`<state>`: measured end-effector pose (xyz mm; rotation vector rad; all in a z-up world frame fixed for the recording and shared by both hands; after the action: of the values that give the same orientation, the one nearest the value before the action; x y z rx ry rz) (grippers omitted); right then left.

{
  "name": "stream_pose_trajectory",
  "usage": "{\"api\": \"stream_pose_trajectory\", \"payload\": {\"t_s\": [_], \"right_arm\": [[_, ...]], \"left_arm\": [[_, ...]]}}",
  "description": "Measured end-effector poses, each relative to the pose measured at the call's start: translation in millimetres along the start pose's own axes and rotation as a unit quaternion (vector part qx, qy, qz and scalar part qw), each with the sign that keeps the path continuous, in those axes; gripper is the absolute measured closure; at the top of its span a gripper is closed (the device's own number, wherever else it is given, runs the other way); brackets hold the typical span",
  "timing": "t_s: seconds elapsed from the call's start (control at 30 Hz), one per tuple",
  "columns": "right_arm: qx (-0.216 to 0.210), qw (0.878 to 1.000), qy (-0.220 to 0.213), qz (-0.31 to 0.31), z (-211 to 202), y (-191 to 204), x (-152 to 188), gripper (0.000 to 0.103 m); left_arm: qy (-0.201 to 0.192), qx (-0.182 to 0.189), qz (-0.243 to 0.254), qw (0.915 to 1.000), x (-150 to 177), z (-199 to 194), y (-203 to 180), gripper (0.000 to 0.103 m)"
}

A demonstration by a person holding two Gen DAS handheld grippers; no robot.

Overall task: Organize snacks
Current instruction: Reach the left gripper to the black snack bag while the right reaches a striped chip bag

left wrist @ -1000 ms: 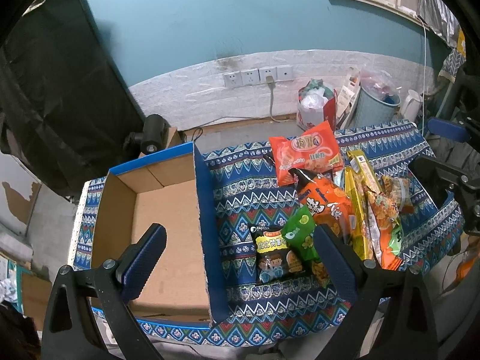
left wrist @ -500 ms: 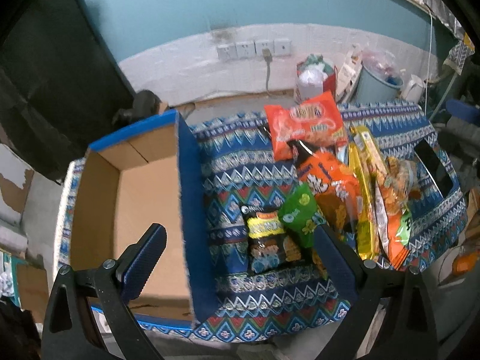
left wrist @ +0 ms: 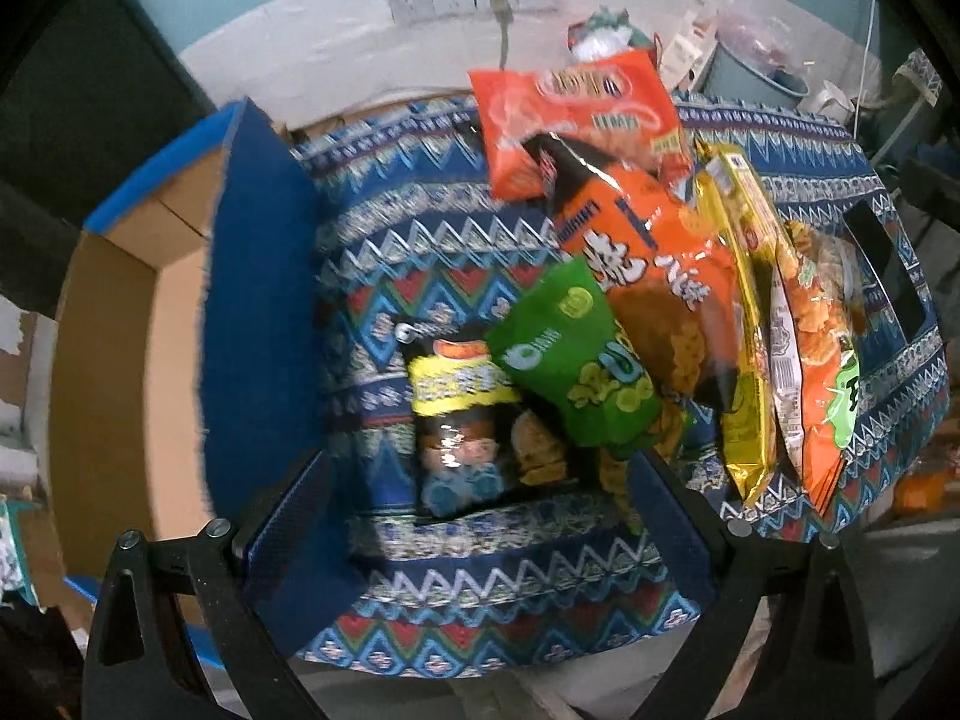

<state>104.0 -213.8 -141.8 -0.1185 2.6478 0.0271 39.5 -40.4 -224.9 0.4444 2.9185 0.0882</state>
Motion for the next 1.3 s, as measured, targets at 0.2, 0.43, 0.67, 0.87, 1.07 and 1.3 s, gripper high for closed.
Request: {"api": "stream_pose_trajectory", "payload": {"t_s": [0.2, 0.43, 0.67, 0.87, 1.07, 1.3], "right_arm": [[0.016, 0.999, 0.027, 0.025, 22.5, -26.5, 12.7, 0.027], [0.037, 0.996, 0.06, 0.057, 44.3, -59.4, 27.8, 0.027], [0.059, 0.99, 0.103, 0.076, 74.4, -81.2, 43.6, 0.027], [0.063, 0.985, 0.128, 0.094, 95.6, -89.3, 54.4, 0.027], [0.064, 0.98, 0.155, 0.107, 111.9, -93.8, 65.4, 0.027], [0.075, 0.976, 0.177, 0.098, 133.8, -98.7, 76.3, 0.027]], "left_arm": [[-0.002, -0.004, -0.004, 1.0, -7.6, 10.0, -4.1, 0.004], [0.003, -0.003, -0.02, 0.9998, -8.9, 21.8, 6.8, 0.004], [0.01, -0.006, -0.034, 0.9994, -4.5, 29.5, 20.7, 0.004], [0.011, -0.02, -0.036, 0.9991, -1.5, 35.6, 36.7, 0.004], [0.009, -0.03, -0.052, 0.9982, -3.9, 41.0, 51.4, 0.004], [0.014, -0.026, -0.026, 0.9992, -6.9, 44.9, 28.8, 0.004]]}}
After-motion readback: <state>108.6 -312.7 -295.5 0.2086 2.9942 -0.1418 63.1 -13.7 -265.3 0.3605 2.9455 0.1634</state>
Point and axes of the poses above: each gripper's, at about its wrist camera, not at the fingertips, and z roughly the way its jaws point, y to its left, x to its underside, the point moved 9 cm from there along z, roughly the way its jaws point, and after that the axes turned 5 degrees about y, right-handed, at the moved point
